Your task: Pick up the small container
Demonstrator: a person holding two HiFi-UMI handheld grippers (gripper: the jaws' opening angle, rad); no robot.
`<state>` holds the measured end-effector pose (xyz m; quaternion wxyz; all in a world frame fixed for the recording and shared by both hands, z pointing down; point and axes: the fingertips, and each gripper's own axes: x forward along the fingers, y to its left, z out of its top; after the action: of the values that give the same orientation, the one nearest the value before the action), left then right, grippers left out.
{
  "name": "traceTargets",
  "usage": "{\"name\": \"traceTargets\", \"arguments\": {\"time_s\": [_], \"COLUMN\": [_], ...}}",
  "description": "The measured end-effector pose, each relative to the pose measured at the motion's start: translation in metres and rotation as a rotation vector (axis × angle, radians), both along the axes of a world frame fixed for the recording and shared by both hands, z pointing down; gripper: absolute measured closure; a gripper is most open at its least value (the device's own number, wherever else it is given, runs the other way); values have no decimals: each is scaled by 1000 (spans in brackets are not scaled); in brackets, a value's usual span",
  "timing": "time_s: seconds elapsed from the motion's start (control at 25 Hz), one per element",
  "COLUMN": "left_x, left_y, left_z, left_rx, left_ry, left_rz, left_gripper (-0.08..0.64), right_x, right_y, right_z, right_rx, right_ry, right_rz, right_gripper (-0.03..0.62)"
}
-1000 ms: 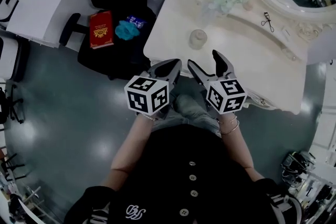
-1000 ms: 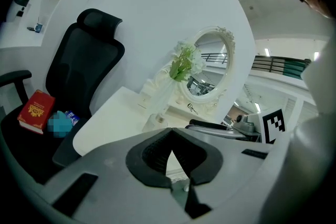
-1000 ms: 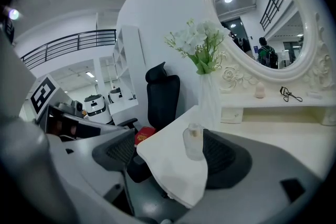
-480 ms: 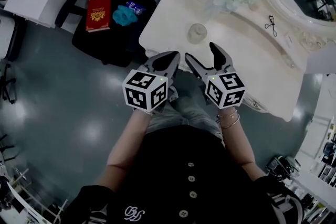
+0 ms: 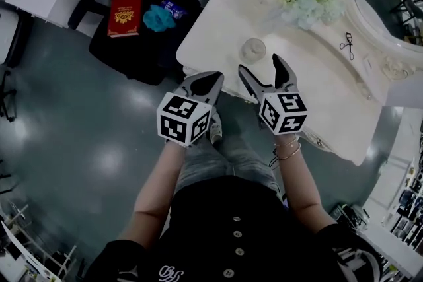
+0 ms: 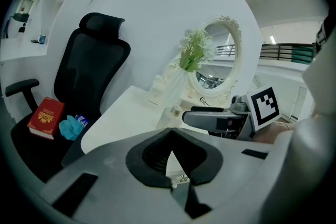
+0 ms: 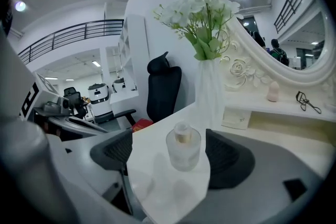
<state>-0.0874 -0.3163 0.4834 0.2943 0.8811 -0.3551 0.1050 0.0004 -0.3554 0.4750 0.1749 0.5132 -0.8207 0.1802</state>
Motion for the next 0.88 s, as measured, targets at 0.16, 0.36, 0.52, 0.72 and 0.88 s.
{"name": "traceTargets", "arguments": {"time_s": [0.16,0.36,0.52,0.72,0.88], "left_x": [-5,-10,-8,-3,-5], "left_y": [-6,-13,-19,-18,-21], "left_z": [9,31,41,48,52], "left_rx": [11,27,-8,-45,-53], "left_ry": [-18,-108,-55,27,46], "left_rz": [-7,4,-9,7,-9], "left_gripper": [549,549,549,549,549], "right_x": [2,2,-3,-5,-5], "right_y": [-12,-25,-38,-55,-63], "right_z": [19,42,56,69,75], "right_rx": [-15,-39,-55,-75,-73], "right_ry": [33,68,72,72,106], "right_rz": [8,7,-17,-10,-10], "right_gripper": [155,149,149,149,224]}}
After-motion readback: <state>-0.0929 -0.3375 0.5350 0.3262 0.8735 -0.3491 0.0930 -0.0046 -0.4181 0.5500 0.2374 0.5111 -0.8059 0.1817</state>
